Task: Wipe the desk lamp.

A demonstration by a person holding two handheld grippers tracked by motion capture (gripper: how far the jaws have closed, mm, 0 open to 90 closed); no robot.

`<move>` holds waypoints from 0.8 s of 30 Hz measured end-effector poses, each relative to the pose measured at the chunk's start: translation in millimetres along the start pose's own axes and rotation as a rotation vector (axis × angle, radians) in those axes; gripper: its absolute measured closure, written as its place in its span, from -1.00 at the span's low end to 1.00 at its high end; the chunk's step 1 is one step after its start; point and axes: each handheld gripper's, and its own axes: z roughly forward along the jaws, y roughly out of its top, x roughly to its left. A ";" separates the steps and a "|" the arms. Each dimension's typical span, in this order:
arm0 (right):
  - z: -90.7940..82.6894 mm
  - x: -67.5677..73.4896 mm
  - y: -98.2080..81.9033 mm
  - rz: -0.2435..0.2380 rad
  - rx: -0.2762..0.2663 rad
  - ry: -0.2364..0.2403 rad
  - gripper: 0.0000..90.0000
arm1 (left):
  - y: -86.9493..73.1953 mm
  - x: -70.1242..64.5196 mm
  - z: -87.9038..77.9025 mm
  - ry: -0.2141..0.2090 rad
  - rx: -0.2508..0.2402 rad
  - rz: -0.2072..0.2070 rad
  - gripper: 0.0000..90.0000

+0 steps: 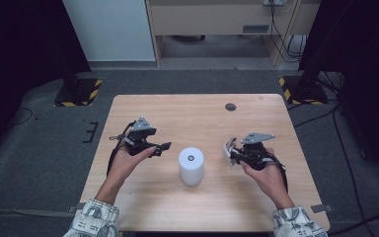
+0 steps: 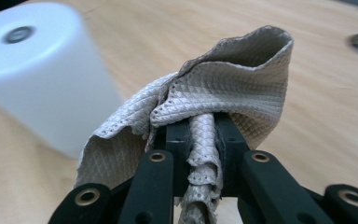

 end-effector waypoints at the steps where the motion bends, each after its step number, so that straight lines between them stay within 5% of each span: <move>1: -1.9 -4.6 0.4 0.004 -0.001 -0.024 0.77 | -2.5 1.3 1.3 0.004 0.011 -0.003 -0.70; 11: 9.4 -56.4 -7.1 0.058 0.086 -0.219 0.78 | -19.4 10.8 4.0 0.048 0.070 -0.032 -0.70; 19: 43.0 -68.0 -16.1 0.064 0.167 -0.229 0.73 | -27.7 18.0 3.5 0.080 0.079 -0.060 -0.70; 24: 54.7 -66.9 -17.5 0.077 0.163 -0.229 0.16 | -35.0 25.1 5.4 0.122 0.107 -0.063 -0.72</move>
